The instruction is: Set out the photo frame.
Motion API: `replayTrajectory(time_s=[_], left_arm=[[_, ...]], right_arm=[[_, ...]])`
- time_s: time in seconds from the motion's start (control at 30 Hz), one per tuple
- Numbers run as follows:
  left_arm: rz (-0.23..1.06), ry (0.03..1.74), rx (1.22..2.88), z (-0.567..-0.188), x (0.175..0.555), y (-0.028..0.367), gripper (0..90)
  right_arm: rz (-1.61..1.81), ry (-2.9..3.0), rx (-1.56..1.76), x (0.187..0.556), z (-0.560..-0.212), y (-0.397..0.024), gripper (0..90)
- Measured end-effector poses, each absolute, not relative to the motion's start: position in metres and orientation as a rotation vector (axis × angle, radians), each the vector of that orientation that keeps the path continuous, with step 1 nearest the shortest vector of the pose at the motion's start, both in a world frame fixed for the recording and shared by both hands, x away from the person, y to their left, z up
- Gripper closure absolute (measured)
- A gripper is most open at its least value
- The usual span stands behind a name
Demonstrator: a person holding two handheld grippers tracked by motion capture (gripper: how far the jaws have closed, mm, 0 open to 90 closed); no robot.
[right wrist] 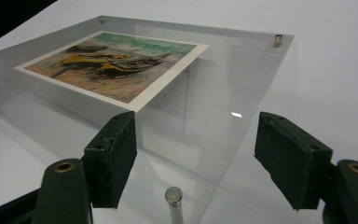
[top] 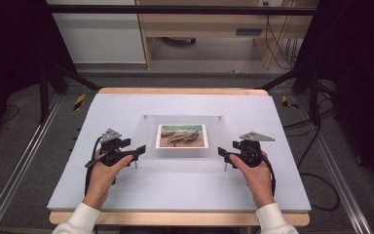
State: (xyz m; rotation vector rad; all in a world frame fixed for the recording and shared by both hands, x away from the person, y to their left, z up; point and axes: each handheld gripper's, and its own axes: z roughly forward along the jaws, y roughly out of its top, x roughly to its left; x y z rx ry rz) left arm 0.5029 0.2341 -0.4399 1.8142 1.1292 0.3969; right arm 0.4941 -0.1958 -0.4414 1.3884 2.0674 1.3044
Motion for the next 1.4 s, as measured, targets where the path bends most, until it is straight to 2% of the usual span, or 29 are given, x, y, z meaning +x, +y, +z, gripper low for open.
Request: replayTrajectory(time_s=[0.27, 0.43, 0.67, 0.93, 1.0, 1.03, 1.4], left_arm=[[0.352, 1.149, 1.815, -0.449, 0.505, 0.232, 21.0], [0.25, 1.18, 1.771, -0.455, 0.508, 0.234, 18.4], [0.185, 1.21, 1.73, -0.459, 0.51, 0.237, 17.1], [0.174, 1.213, 1.72, -0.461, 0.51, 0.237, 15.4], [0.152, 1.218, 1.712, -0.462, 0.511, 0.238, 15.5], [0.087, 1.212, 1.697, -0.464, 0.511, 0.237, 15.7], [0.099, 1.217, 1.688, -0.466, 0.512, 0.235, 15.4]], right_arm=[[1.297, 2.072, 1.417, 0.496, -0.447, -0.194, 24.6], [1.317, 2.079, 1.44, 0.498, -0.45, -0.193, 20.2], [1.357, 2.08, 1.49, 0.499, -0.453, -0.193, 19.2], [1.383, 2.093, 1.518, 0.499, -0.454, -0.188, 15.9], [1.402, 2.093, 1.538, 0.5, -0.455, -0.189, 15.0], [1.414, 2.096, 1.544, 0.5, -0.456, -0.19, 14.8], [1.445, 2.113, 1.582, 0.502, -0.459, -0.193, 13.7]])
